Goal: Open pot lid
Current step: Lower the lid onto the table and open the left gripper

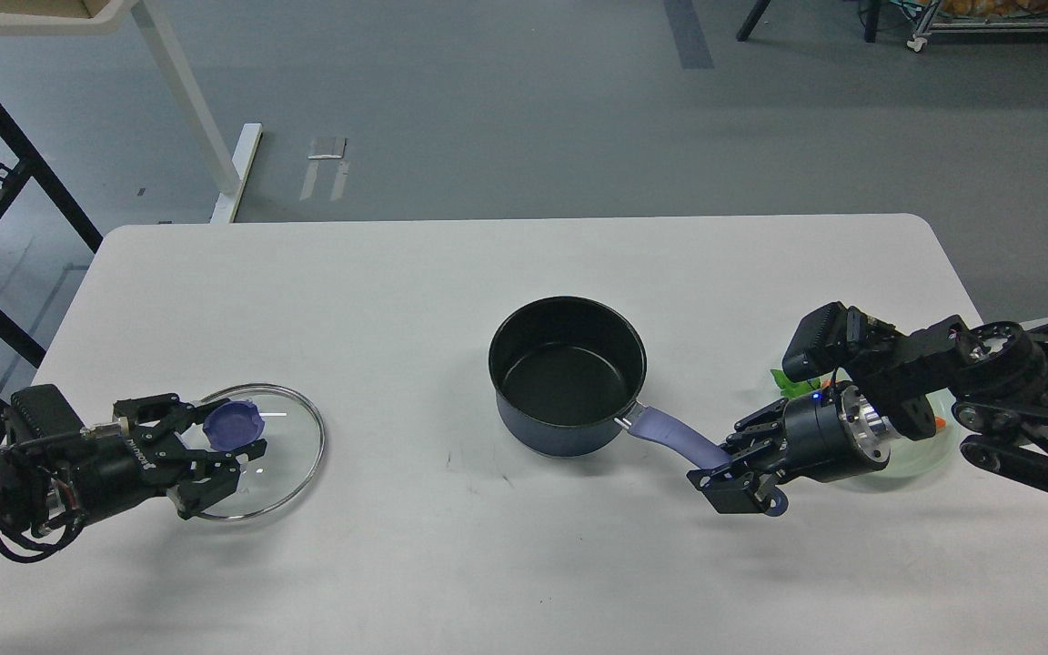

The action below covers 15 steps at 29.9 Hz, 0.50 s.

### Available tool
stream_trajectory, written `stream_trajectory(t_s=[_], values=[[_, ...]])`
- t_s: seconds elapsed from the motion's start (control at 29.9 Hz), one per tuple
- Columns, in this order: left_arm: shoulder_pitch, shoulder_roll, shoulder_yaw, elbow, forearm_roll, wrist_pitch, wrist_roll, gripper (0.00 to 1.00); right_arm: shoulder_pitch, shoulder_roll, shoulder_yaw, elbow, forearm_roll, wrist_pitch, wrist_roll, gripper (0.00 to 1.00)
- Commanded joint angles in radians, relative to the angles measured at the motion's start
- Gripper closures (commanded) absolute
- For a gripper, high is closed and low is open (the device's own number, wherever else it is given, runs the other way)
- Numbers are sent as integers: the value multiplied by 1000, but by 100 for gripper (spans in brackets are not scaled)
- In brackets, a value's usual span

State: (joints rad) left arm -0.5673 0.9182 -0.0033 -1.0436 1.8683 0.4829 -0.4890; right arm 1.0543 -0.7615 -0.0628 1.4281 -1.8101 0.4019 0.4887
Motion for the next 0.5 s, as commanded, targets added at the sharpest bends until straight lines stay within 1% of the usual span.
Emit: stream_trajectory(t_s=[0.0, 0.07, 0.13, 0.2, 0.33, 0.4, 0.47], values=[[1, -7, 0, 11, 0, 0, 0, 36, 0, -1, 1, 0, 0, 0, 0, 71], [3, -7, 2, 13, 0, 0, 0, 29, 0, -2, 1, 0, 0, 0, 0, 71], [3, -9, 2, 13, 0, -1, 0, 25, 1, -2, 1, 0, 0, -2, 0, 71], [3, -9, 2, 13, 0, -1, 0, 20, 0, -2, 0, 0, 0, -2, 0, 71], [0, 2, 0, -1, -9, -3, 0, 5, 1, 2, 1, 0, 0, -2, 0, 71], [0, 7, 0, -6, -29, -4, 0, 2, 1, 2, 1, 0, 0, -2, 0, 71], [-3, 10, 0, -13, -40, -6, 0, 2, 1, 2, 1, 0, 0, -2, 0, 71]])
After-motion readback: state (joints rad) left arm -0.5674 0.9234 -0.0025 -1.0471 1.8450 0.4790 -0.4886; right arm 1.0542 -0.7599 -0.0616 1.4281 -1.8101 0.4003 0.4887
